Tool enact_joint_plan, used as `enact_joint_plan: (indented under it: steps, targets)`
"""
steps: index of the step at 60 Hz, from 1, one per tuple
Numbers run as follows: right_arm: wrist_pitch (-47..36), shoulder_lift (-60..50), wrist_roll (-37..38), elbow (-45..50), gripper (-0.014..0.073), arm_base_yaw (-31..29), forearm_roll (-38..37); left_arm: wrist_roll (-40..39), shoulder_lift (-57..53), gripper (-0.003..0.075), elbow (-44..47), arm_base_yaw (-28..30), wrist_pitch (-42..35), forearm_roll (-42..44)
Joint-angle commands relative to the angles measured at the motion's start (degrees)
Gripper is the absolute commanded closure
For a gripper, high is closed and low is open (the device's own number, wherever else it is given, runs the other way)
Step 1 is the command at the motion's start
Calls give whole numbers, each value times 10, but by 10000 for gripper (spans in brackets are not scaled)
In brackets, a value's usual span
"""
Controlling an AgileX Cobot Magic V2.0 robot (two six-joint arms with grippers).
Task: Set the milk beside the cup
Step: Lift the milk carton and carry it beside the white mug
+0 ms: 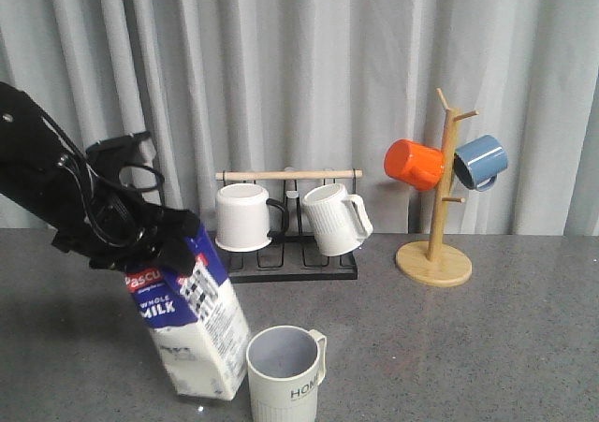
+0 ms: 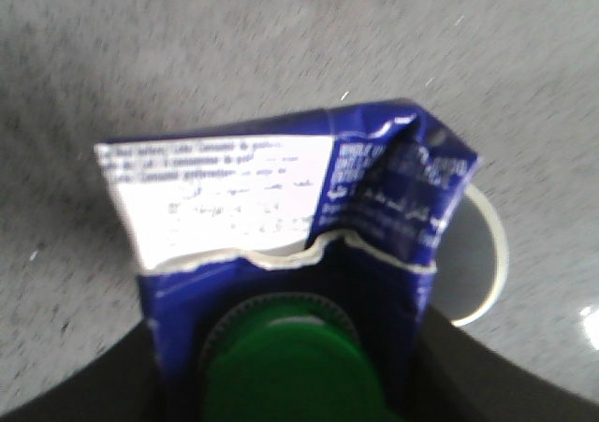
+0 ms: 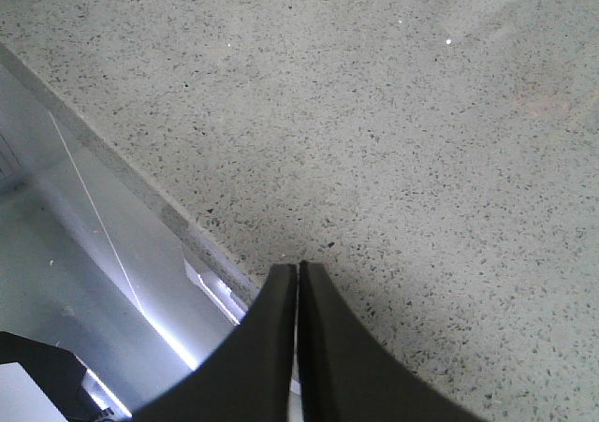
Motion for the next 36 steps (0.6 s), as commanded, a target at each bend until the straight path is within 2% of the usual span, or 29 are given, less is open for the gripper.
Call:
enact_joint_plan:
  steps: [1,25,36]
  targets:
    - [-30,4,-3,-14,599,-2,8,-18,-18,629,-18,-8,1,19]
    - [-31,4,-1,-14,599,-2,8,4,-4,617,-16,-42,10,21]
    - [-31,4,0,-14,599,-2,8,4,-4,549,-16,-47,10,21]
